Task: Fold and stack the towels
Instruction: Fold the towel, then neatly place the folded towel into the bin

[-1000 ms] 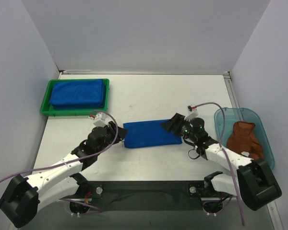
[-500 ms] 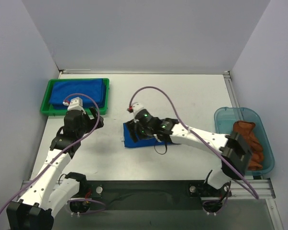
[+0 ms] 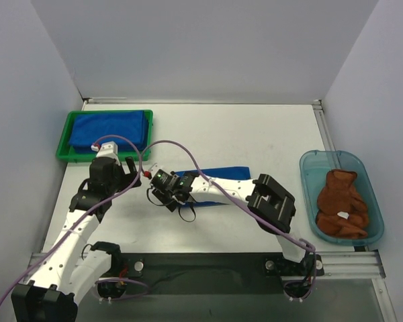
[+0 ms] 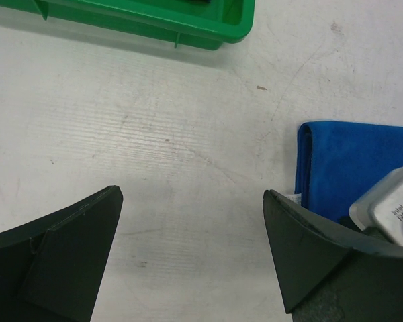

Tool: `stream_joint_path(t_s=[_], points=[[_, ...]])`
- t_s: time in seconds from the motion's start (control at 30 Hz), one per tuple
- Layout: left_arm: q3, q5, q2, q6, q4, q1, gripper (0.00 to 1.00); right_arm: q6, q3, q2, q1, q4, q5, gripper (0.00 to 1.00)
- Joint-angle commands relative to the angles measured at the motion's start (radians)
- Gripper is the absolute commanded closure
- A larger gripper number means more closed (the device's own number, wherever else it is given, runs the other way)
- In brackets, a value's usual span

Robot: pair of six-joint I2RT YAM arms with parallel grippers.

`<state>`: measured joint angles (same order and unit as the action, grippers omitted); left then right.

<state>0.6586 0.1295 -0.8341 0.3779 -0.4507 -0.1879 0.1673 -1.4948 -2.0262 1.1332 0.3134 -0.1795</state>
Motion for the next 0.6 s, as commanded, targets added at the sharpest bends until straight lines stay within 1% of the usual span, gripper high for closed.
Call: stream_joint_path(t_s=[0.0,0.17,0.27,0.37,0.4,0.47,0.5,0.53,0.57], points=[[0.013,0.036,0.016,-0.022,-0.011,0.007,0.03,-0.018,-0.064,-0.041,0.0,0.05,-0.048,0.49],[0.021,0.062,0.009,-0.014,-0.025,0.019,0.03,0.0,-0.1,-0.124,-0.001,0.047,-0.058,0.49],[0.019,0.056,0.009,-0.011,-0.023,0.021,0.02,0.018,-0.094,-0.152,-0.001,0.049,-0.087,0.49],[0.016,0.048,0.01,-0.01,-0.023,0.021,0.03,0.047,-0.056,-0.16,-0.006,0.049,-0.13,0.59],[0.016,0.044,0.009,-0.01,-0.022,0.022,0.03,0.06,-0.047,-0.161,-0.009,0.049,-0.138,0.69],[0.013,0.026,0.009,-0.01,-0.017,0.022,0.03,0.073,-0.022,-0.16,-0.021,0.049,-0.141,0.8],[0.01,0.018,0.007,-0.008,-0.013,0.021,0.03,0.08,-0.019,-0.158,-0.026,0.049,-0.137,0.91],[0.006,-0.002,0.007,-0.005,-0.005,0.021,0.03,0.081,-0.016,-0.149,-0.032,0.047,-0.124,0.97],[0.003,-0.011,0.006,-0.004,-0.002,0.022,0.02,0.081,-0.012,-0.141,-0.036,0.044,-0.117,1.0]])
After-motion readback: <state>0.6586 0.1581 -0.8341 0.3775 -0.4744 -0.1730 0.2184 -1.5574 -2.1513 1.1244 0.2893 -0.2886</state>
